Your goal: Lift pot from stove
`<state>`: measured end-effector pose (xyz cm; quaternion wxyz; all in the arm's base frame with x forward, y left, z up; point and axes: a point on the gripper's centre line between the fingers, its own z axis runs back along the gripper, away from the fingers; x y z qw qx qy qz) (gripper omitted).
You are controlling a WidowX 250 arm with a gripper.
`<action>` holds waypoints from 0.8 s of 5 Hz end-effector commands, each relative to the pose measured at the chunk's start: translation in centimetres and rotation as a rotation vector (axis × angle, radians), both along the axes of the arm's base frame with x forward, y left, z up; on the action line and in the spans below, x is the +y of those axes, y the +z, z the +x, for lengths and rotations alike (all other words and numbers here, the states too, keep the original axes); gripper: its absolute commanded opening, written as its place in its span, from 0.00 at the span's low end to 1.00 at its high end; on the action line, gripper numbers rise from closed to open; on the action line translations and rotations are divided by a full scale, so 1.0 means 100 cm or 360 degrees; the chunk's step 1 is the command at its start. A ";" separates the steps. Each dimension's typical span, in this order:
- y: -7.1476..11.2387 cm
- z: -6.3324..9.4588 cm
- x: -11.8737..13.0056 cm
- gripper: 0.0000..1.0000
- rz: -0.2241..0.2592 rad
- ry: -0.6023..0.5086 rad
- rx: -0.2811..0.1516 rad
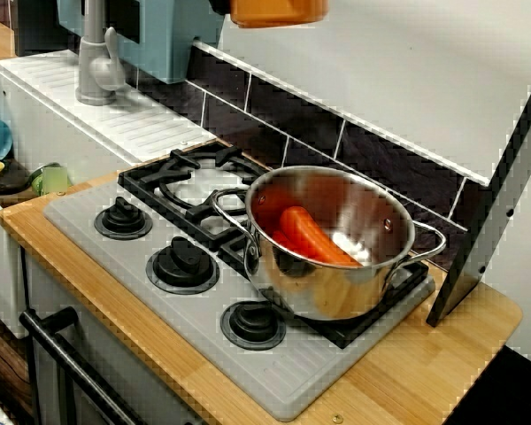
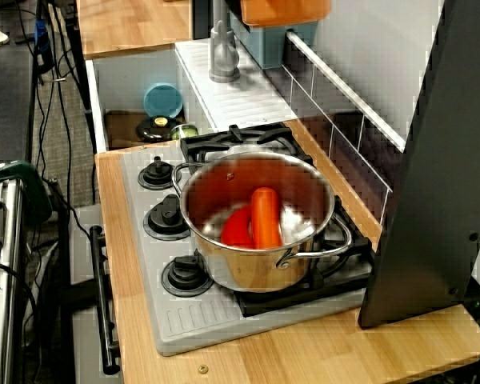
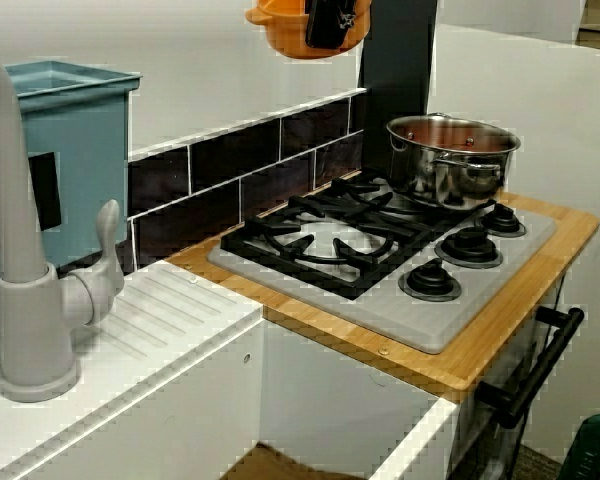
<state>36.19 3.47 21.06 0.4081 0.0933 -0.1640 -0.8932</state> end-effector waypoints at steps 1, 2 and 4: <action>0.030 -0.002 0.002 0.00 0.0046 0.0010 -0.0154; 0.030 0.000 0.002 0.00 0.0056 0.0020 -0.0161; 0.031 0.004 0.001 0.00 0.0068 0.0040 -0.0165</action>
